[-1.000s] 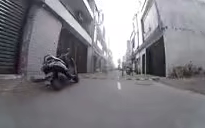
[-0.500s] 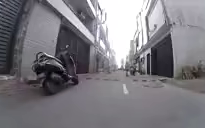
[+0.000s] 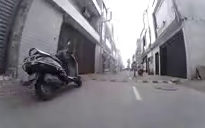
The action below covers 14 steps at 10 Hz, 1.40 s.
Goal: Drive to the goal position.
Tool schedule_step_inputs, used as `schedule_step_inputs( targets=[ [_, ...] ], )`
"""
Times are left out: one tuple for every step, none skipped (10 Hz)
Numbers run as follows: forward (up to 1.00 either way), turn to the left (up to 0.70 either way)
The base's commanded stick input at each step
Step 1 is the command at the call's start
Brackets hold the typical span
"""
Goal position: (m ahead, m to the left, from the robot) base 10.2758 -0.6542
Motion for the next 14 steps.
schedule_step_inputs(
  targets=[
    [1.00, 0.00],
    [1.00, 0.00],
    [1.00, 0.00],
    [1.00, 0.00],
    [1.00, 0.00],
    [1.00, 0.00],
    [1.00, 0.00],
    [1.00, 0.00],
    [1.00, 0.00],
    [1.00, 0.00],
    [1.00, 0.00],
    [1.00, 0.00],
    [1.00, 0.00],
    [1.00, 0.00]
  ],
)
